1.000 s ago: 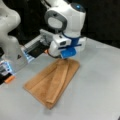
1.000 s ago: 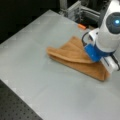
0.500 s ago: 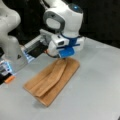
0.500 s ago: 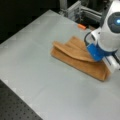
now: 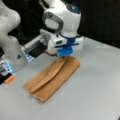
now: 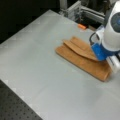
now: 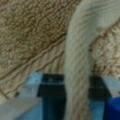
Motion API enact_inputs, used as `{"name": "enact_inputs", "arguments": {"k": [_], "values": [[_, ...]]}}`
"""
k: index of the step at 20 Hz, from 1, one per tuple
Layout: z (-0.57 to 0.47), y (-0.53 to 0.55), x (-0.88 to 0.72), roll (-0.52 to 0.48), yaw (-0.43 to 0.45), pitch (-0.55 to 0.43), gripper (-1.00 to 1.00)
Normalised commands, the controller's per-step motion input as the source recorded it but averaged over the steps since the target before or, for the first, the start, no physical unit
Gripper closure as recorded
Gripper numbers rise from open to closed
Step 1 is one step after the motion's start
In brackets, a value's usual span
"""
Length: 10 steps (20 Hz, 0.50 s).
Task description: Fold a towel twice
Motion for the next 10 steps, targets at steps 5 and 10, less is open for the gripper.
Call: {"name": "enact_inputs", "arguments": {"k": [5,10], "values": [[-0.14,-0.01,-0.31,0.149,-0.148,-0.276,1.00],[-0.12,-0.04,-0.31,0.138,-0.182,-0.296,1.00]]}}
